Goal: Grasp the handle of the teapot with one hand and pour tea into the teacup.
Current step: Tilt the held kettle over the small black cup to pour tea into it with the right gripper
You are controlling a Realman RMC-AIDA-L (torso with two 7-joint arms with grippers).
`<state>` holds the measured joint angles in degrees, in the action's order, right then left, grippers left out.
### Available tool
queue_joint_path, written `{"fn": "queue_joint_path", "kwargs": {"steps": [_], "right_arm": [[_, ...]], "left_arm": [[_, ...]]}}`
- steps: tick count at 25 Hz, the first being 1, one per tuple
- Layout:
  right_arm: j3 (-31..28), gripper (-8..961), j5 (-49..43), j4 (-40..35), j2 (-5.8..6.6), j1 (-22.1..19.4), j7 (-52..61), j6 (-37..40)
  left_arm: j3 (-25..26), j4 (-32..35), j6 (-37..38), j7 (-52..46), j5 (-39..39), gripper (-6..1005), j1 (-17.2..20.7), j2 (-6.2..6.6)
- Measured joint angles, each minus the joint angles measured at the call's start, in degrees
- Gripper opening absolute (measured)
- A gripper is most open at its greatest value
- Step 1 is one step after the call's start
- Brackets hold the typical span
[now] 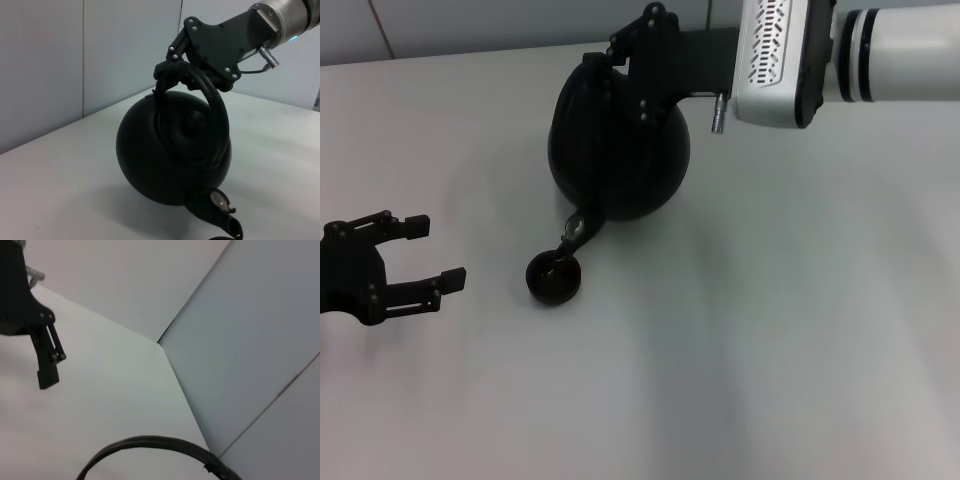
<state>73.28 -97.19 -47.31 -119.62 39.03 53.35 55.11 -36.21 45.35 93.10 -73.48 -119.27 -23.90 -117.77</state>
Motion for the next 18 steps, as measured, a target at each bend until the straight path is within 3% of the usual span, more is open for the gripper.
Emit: {"fn": "queue_joint_path", "kwargs": {"steps": [6, 18], "right_arm": [[3.64, 91, -0.02, -1.8, -0.08, -0.81, -0.19, -2.87], [4.89, 89, 0.32, -2.96, -0.08, -1.06, -0.13, -3.48]], "left_arm": [[0.0, -0.26, -0.04, 0.0, 0.0, 846, 0.09, 0.03], [0.0, -0.45, -0.21, 0.49, 0.0, 846, 0.26, 0.42]]}}
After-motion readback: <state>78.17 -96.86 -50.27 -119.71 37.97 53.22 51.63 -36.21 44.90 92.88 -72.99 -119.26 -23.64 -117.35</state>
